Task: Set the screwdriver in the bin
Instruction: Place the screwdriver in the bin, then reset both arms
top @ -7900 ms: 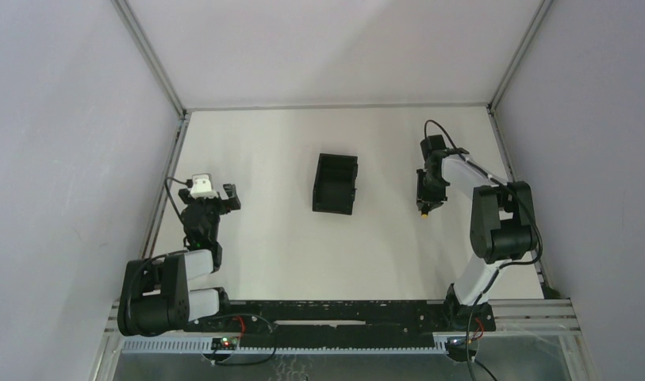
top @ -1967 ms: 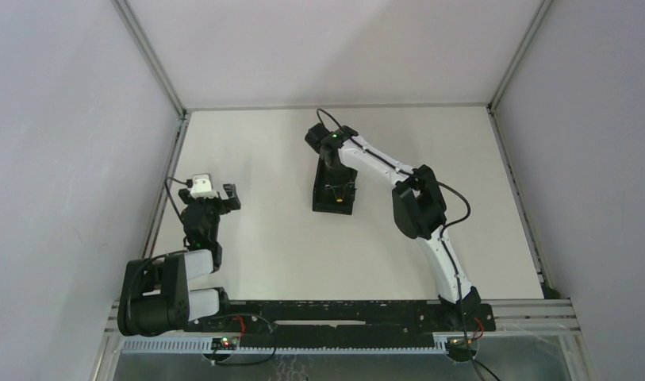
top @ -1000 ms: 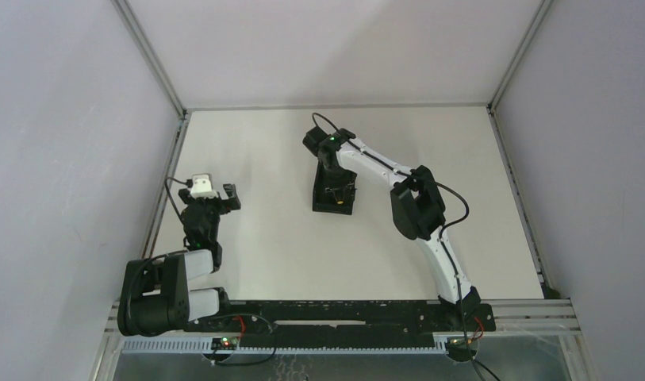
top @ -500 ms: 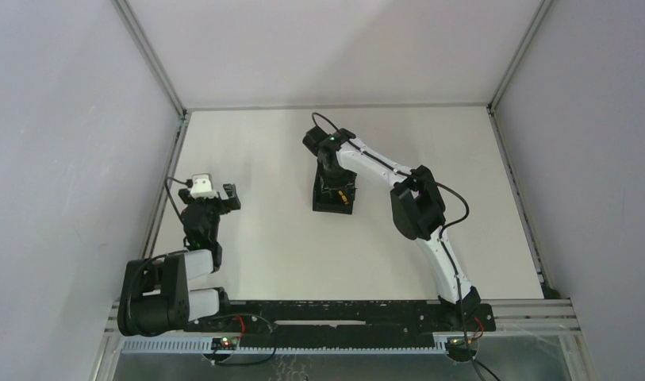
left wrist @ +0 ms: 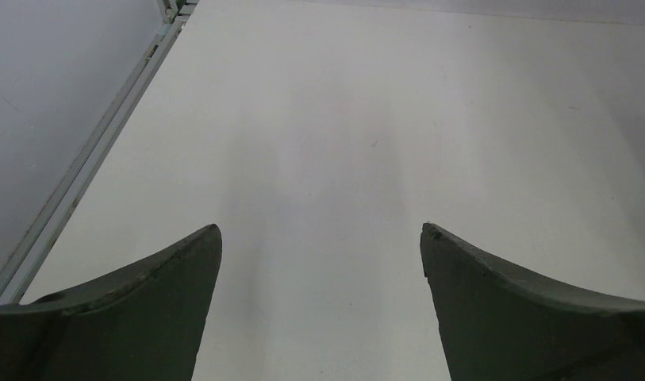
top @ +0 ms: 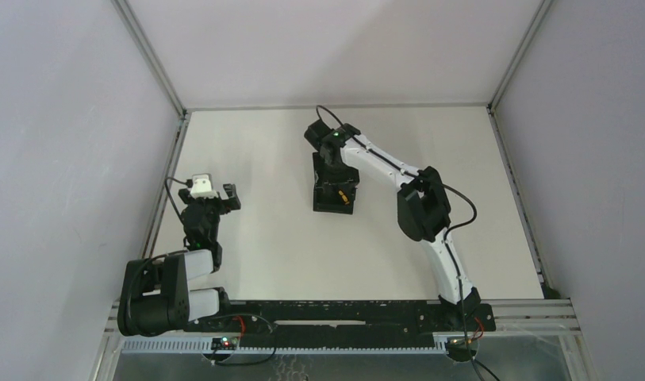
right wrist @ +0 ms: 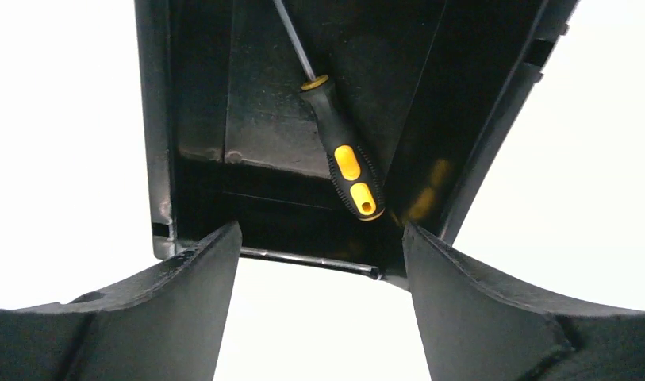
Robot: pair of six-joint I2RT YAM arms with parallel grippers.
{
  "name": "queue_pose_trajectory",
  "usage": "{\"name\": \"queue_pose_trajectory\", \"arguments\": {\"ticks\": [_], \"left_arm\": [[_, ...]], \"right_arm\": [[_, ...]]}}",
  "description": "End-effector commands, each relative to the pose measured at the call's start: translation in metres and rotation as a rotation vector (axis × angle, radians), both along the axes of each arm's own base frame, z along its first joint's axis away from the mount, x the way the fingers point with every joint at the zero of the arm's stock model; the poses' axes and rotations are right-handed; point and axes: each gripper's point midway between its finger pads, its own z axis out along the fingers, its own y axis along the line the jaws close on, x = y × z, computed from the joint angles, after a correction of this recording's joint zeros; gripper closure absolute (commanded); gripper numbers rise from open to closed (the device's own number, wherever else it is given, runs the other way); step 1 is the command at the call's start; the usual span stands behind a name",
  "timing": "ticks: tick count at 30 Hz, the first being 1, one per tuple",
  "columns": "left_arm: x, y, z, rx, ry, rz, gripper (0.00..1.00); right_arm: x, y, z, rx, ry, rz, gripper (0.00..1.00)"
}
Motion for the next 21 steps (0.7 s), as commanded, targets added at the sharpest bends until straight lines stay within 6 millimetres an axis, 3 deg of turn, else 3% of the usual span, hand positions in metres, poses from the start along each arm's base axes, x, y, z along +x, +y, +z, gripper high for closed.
{"name": "queue_pose_trajectory", "arguments": {"ticks": [1, 3, 6, 14, 21], "left_arm": [[0.006, 0.000, 0.024, 0.025, -0.086, -0.004, 0.00], [0.006, 0.000, 0.024, 0.024, -0.086, -0.004, 0.00], [0.006, 0.000, 0.024, 0.024, -0.086, -0.004, 0.00], [0.006, 0.000, 0.024, 0.025, -0.086, -0.004, 0.00], [0.006, 0.000, 0.024, 0.024, -0.085, -0.005, 0.00]], "right_arm": [[0.008, 0.006, 0.052, 0.100, -0.086, -0.059, 0.14], [0.008, 0.006, 0.055, 0.113, -0.085, -0.067, 0.06], [0.008, 0.007, 0.059, 0.126, -0.086, -0.074, 0.02], [0.011, 0.006, 0.086, 0.156, -0.127, -0.063, 0.00], [0.015, -0.011, 0.120, 0.146, -0.201, -0.053, 0.00]]}}
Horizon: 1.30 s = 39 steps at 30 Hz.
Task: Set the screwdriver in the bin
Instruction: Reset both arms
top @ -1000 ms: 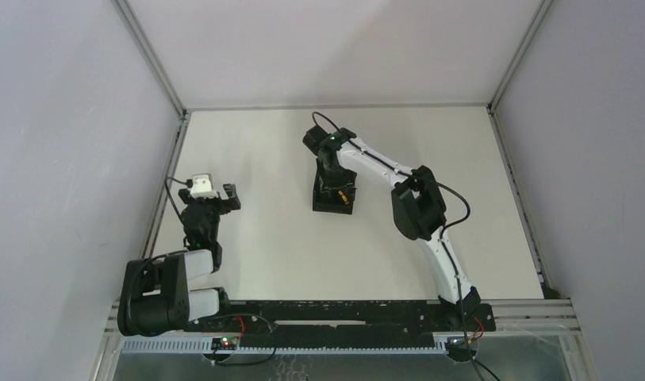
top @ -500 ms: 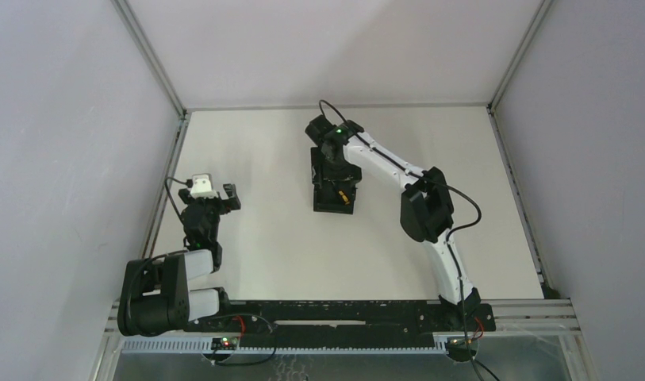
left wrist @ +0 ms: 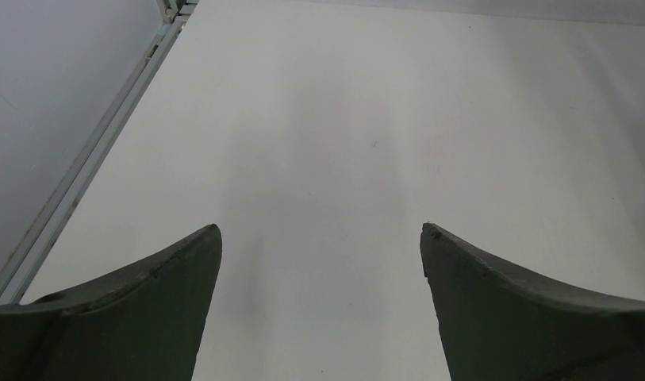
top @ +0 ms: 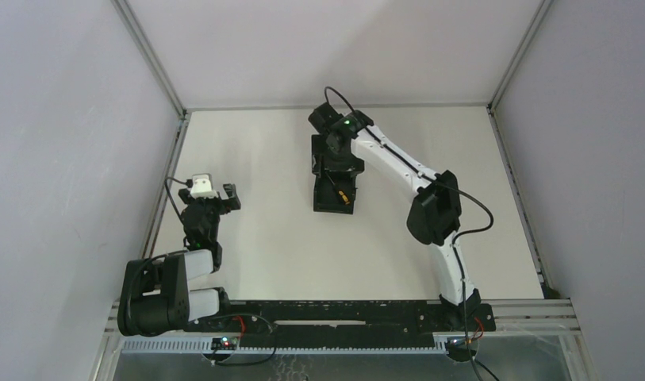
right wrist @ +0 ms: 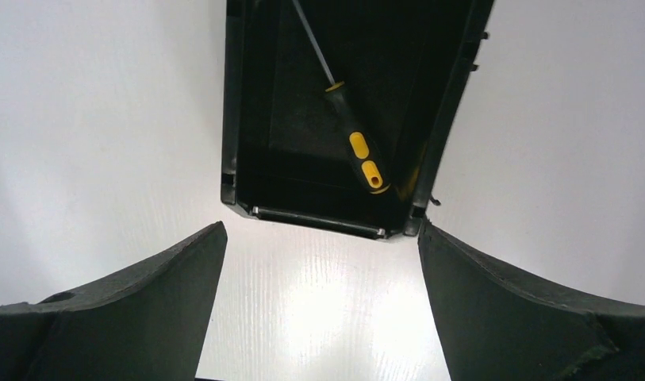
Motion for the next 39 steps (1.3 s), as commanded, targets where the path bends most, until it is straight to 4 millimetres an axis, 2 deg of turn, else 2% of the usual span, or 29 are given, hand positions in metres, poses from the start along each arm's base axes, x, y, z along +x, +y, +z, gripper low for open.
{"name": "queue_pose_trajectory", "arguments": {"ticks": [1, 7, 15, 23, 31, 39], "left_arm": [[0.006, 0.000, 0.024, 0.025, -0.086, -0.003, 0.00], [0.006, 0.000, 0.024, 0.025, -0.087, -0.005, 0.00], [0.006, 0.000, 0.024, 0.025, -0.087, -0.003, 0.00], [0.006, 0.000, 0.024, 0.024, -0.086, -0.004, 0.00], [0.006, 0.000, 0.024, 0.025, -0.086, -0.004, 0.00], [0.006, 0.000, 0.024, 0.024, -0.085, -0.004, 0.00]], "right_arm": [[0.006, -0.017, 0.066, 0.032, -0.137, 0.001, 0.00], [0.011, -0.048, 0.101, -0.039, -0.271, 0.024, 0.00], [0.009, -0.097, 0.126, -0.060, -0.430, 0.030, 0.00], [0.006, -0.147, 0.128, -0.055, -0.540, 0.003, 0.00], [-0.002, -0.185, 0.108, -0.030, -0.606, -0.008, 0.00], [-0.008, -0.201, 0.100, -0.018, -0.732, 0.027, 0.00]]}}
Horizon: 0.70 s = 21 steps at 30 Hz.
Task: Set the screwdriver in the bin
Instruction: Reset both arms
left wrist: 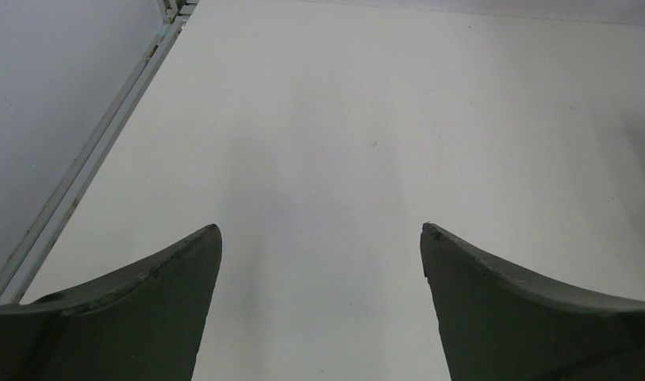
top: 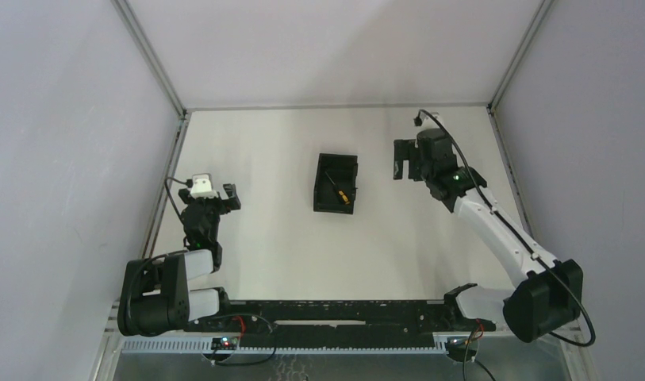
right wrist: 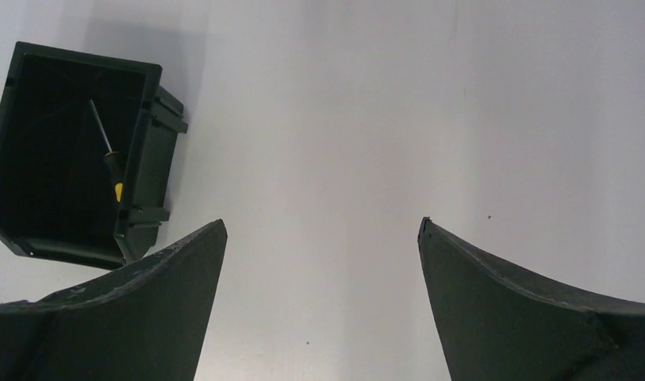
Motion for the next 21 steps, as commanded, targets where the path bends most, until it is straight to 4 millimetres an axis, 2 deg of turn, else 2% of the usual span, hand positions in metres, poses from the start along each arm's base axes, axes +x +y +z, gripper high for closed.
{"name": "queue_pose_trajectory", "arguments": {"ticks": [1, 2, 7, 14, 21], "left_arm": [[0.006, 0.000, 0.024, 0.024, -0.085, -0.004, 0.00], [0.006, 0.000, 0.024, 0.024, -0.085, -0.004, 0.00], [0.006, 0.000, 0.024, 0.025, -0.086, -0.003, 0.00], [0.006, 0.000, 0.024, 0.024, -0.086, -0.004, 0.00], [0.006, 0.000, 0.024, 0.024, -0.086, -0.005, 0.00]], "right_arm": [[0.007, 0.002, 0.026, 0.022, -0.203, 0.061, 0.00], [0.008, 0.003, 0.030, 0.021, -0.252, 0.080, 0.00], [0.000, -0.002, 0.022, 0.020, -0.365, 0.119, 0.00], [-0.003, -0.019, 0.001, 0.047, -0.341, 0.109, 0.00], [-0.017, -0.013, 0.011, 0.162, -0.431, 0.142, 0.00]]}}
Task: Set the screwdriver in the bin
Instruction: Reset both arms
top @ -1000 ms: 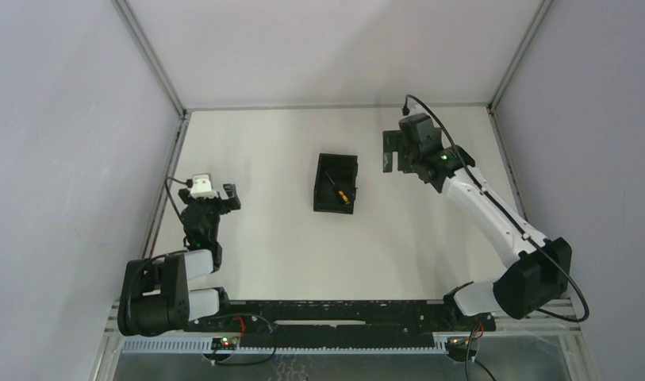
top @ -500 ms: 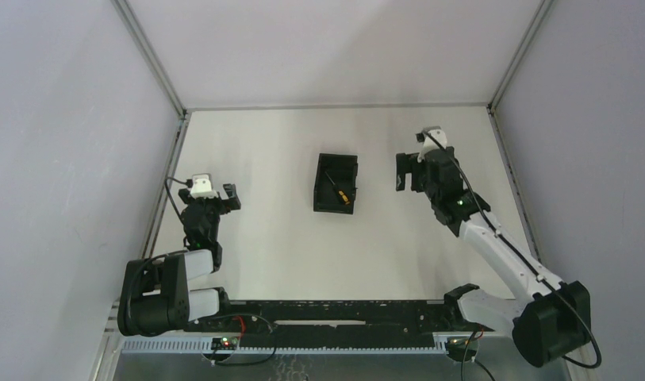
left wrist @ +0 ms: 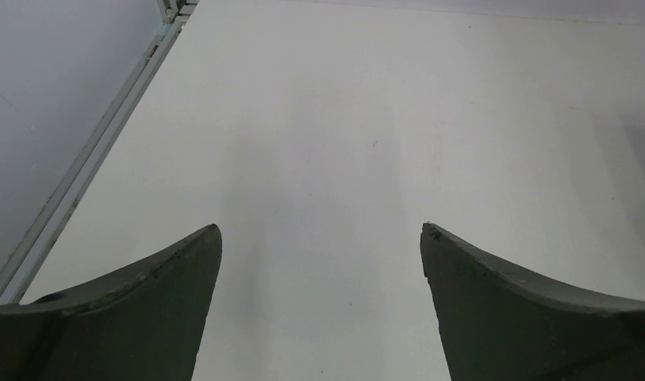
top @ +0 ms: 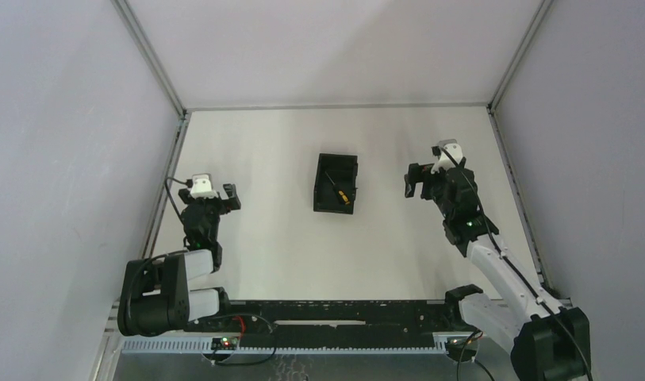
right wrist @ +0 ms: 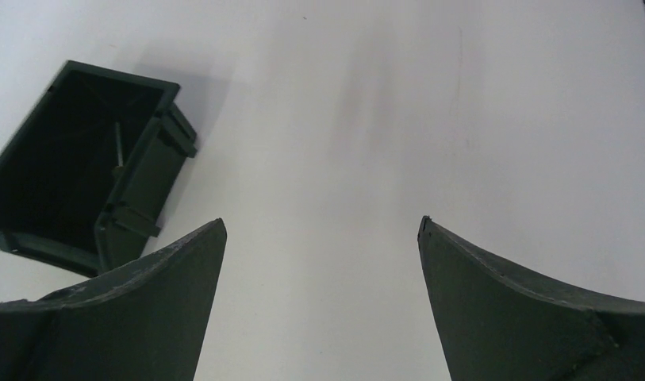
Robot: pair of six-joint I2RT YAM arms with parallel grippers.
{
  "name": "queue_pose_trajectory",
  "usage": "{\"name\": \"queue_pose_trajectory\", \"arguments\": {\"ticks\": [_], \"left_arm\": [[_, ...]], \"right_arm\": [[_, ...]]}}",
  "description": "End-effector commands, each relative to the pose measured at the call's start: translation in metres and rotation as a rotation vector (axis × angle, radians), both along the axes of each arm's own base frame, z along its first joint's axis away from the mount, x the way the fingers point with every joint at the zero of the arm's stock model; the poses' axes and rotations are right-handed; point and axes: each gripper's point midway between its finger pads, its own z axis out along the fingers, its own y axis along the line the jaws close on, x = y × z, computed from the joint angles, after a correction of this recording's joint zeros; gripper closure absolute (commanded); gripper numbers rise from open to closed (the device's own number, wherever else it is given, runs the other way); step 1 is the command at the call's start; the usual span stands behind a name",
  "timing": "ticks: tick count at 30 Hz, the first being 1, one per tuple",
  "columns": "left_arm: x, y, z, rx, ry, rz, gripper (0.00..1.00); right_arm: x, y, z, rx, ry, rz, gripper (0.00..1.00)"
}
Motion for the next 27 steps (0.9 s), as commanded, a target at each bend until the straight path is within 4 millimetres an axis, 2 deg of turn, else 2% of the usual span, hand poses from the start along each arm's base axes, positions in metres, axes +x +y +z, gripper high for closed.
{"name": "queue_pose_trajectory", "arguments": {"ticks": [1, 15, 27], "left_arm": [[0.006, 0.000, 0.024, 0.024, -0.085, -0.004, 0.00], [0.006, 0.000, 0.024, 0.025, -0.087, -0.004, 0.00], [0.006, 0.000, 0.024, 0.025, -0.086, -0.005, 0.00]], "right_arm": [[0.000, 0.009, 0.034, 0.122, -0.130, 0.030, 0.00], [0.007, -0.018, 0.030, 0.140, -0.065, -0.160, 0.00], [0.009, -0.024, 0.036, 0.123, -0.068, -0.190, 0.01]]}}
